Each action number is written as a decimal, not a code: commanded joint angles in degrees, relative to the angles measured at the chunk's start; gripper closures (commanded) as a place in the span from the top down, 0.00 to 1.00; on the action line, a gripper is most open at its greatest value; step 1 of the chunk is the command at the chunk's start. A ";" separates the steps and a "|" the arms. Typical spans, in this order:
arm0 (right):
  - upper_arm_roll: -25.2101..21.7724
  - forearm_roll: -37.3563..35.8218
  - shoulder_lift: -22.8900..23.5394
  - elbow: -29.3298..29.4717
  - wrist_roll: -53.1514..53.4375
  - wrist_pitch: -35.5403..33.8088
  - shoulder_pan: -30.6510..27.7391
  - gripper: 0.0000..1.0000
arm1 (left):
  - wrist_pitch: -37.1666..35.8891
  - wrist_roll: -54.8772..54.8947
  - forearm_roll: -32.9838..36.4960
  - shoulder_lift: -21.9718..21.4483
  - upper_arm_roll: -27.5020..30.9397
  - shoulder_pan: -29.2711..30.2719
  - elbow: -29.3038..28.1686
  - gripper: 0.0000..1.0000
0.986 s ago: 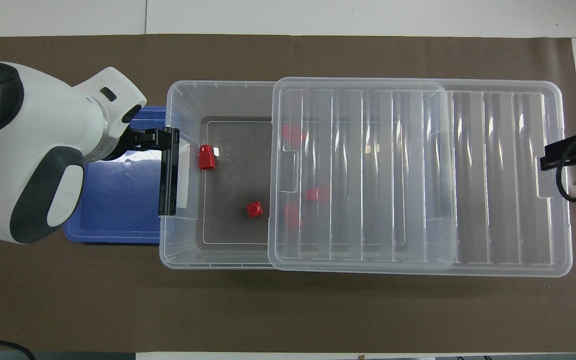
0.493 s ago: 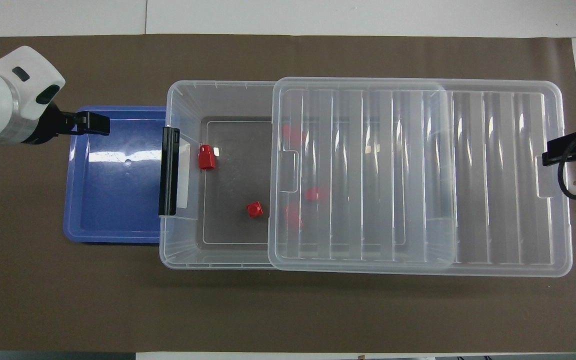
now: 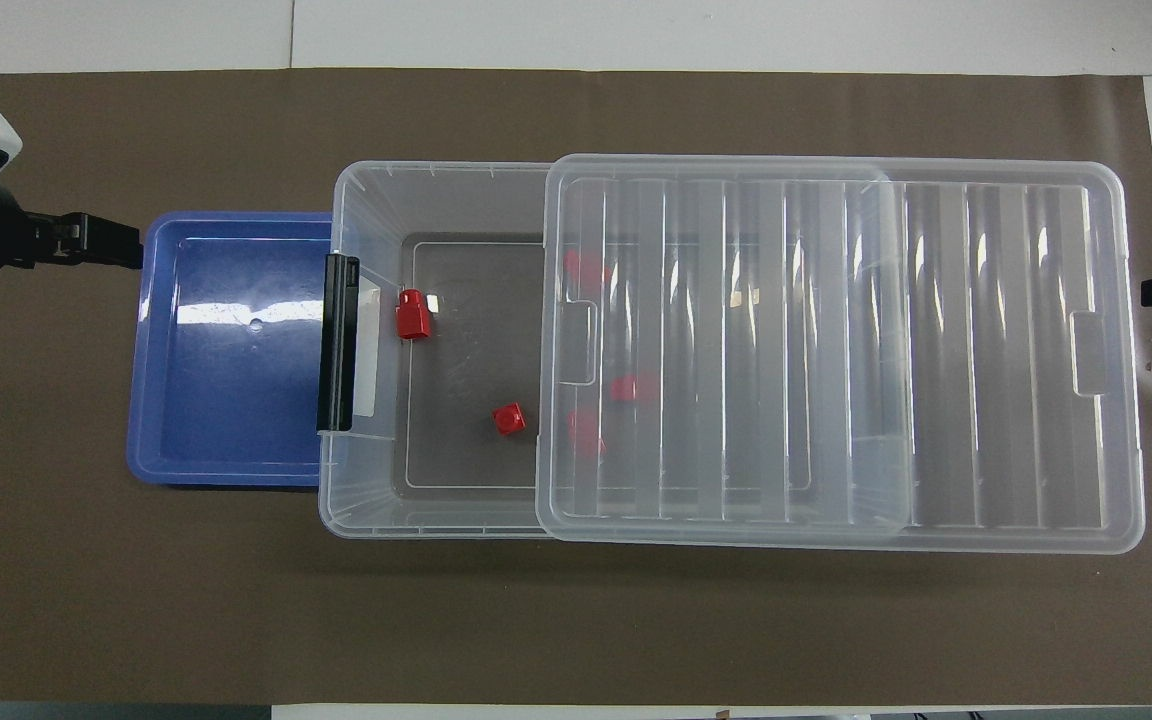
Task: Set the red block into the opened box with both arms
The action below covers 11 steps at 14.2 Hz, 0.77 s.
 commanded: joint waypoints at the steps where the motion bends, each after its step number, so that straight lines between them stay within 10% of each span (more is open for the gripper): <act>1: 0.48 0.68 -3.65 -5.09 -2.13 2.16 -1.03 0.00 | -3.62 2.07 -1.73 -0.67 -0.09 1.49 1.06 1.00; 11: 1.27 1.56 3.28 -4.84 2.35 2.34 -4.64 0.00 | -5.12 1.45 -2.17 -5.15 -0.80 1.24 -2.80 1.00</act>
